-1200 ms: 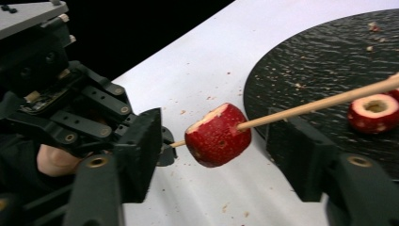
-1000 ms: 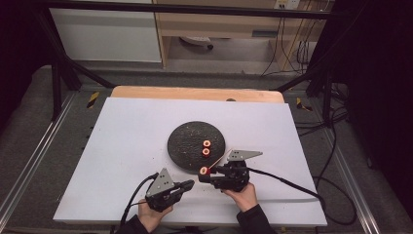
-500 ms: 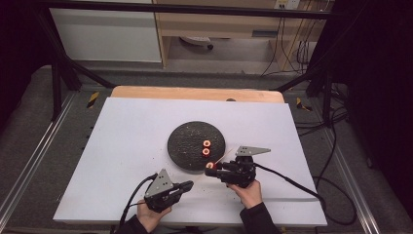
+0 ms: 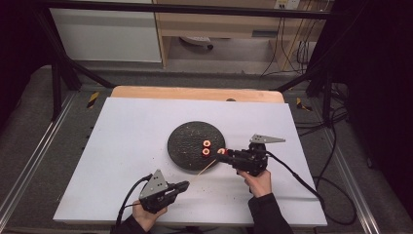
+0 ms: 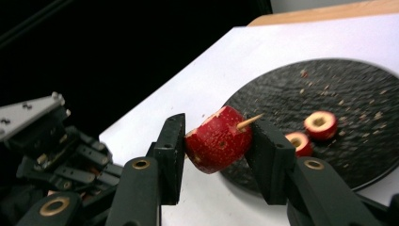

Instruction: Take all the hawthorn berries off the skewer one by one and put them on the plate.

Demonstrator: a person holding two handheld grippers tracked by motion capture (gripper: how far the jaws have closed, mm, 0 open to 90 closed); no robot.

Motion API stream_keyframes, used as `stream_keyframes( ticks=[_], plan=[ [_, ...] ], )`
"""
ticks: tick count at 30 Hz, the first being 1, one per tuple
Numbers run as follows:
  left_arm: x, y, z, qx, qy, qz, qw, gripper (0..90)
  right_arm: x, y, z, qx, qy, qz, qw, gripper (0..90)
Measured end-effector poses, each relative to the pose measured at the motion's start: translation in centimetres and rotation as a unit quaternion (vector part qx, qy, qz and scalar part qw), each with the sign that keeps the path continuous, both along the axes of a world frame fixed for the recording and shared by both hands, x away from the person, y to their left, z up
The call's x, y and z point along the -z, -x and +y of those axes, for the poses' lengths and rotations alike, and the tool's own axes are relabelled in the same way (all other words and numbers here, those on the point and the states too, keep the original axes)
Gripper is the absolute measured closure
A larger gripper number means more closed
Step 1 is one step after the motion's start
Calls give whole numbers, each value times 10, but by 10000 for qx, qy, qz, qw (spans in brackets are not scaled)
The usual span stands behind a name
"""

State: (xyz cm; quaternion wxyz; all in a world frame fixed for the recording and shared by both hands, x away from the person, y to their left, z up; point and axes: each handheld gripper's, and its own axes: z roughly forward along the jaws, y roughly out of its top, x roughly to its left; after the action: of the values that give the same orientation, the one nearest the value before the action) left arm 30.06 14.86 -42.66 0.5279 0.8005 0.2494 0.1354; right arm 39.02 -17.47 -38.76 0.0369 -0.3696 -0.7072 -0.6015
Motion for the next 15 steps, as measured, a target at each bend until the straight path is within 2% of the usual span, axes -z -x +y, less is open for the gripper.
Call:
stream_keyframes(
  ticks=[8, 15],
  plan=[
    [1, -1, 11, -101, -33, 5, 9999, 881, -13, -20, -17, 324, 27, -23, 9995, 597],
    [-2, -3, 31, -350, 22, -8, 9994, 881, -17, -35, -21, 601, 264, -33, 9978, 596]
  ],
)
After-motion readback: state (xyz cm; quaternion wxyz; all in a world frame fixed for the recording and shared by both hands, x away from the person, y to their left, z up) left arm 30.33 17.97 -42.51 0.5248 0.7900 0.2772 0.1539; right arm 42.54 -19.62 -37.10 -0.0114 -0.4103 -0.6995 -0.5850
